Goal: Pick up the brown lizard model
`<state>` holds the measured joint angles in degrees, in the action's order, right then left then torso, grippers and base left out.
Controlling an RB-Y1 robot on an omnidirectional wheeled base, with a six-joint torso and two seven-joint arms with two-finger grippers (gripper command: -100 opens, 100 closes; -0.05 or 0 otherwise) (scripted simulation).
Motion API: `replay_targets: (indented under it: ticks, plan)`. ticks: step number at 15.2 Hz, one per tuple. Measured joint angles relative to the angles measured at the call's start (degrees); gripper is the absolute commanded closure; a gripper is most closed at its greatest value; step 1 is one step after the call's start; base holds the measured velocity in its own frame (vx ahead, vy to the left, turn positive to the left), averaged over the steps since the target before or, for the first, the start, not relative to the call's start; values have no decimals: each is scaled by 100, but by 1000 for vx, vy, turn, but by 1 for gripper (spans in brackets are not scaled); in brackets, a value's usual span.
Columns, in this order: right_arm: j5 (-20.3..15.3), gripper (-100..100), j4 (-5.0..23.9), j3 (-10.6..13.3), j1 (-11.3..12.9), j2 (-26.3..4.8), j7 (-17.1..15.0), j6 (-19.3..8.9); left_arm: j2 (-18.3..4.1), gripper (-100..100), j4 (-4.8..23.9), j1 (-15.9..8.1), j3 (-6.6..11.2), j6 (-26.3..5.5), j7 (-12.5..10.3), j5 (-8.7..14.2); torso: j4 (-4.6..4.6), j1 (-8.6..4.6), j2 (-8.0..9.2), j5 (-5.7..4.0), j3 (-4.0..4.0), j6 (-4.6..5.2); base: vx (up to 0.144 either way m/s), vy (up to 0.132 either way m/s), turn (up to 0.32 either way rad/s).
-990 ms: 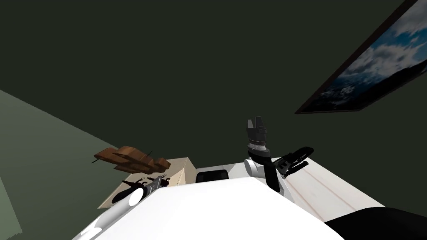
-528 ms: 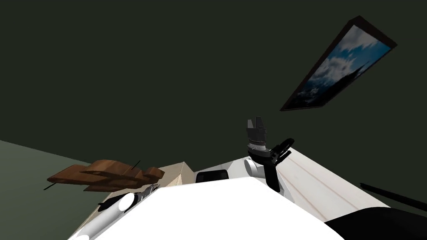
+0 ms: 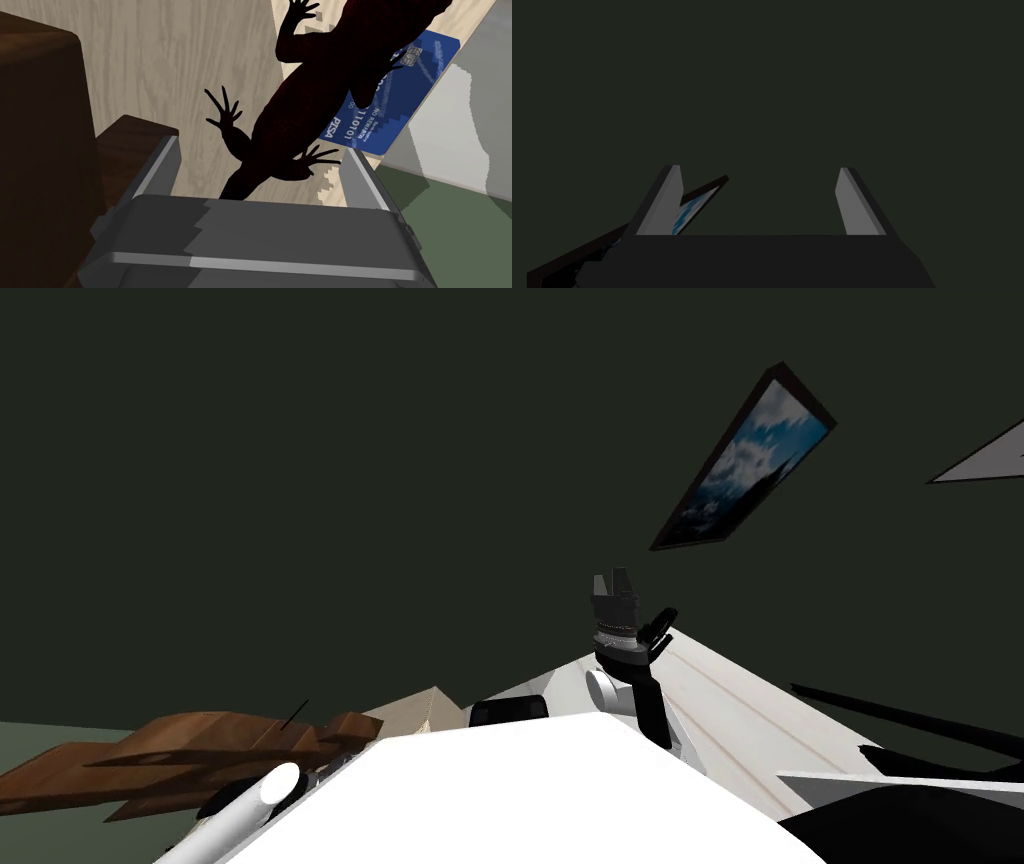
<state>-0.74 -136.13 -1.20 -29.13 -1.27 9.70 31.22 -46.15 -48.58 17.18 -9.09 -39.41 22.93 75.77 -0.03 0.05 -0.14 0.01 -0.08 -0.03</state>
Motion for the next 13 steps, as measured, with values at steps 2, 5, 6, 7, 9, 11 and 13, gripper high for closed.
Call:
replay_targets:
  ticks: [2, 5, 6, 7, 9, 11, 13]
  plan:
    - [0, 0, 0, 0, 0, 0, 0, 0, 155, -100, 89, -60, 7, 70, -6, -131, 1, 5, 8, 2, 4, -1, -13, 60, -18]
    - [0, 0, 0, 0, 0, 0, 0, 0, 343, 100, 178, -125, 14, 180, -70, -311, 2, 11, 8, 3, 5, -1, -5, 50, -11]
    - [0, 0, 0, 0, 0, 0, 0, 0, 341, 100, 178, -125, 14, 181, -70, -310, 2, 2, 7, 1, 4, -1, -4, 8, 4]
    - [0, 0, 0, 0, 0, 0, 0, 0, 341, 100, 178, -121, 10, 180, -66, -313, 3, -3, 5, 0, 4, 0, 0, 5, -8]
    - [0, 0, 0, 0, 0, 0, 0, 0, 339, 100, 173, -126, 12, 184, -62, -313, -1, -4, 1, 3, 0, -3, 0, 0, 0]
    - [0, 0, 0, 0, 0, 1, 0, 0, 265, 100, 117, -83, 12, 154, -60, -250, -2, -15, 0, -2, -1, -6, 5, -61, 27]
    - [0, 0, 0, 1, 0, 1, 0, 0, 105, 100, 75, -45, 8, 66, 2, -86, -2, -33, -2, -7, -2, -5, 9, -53, 24]
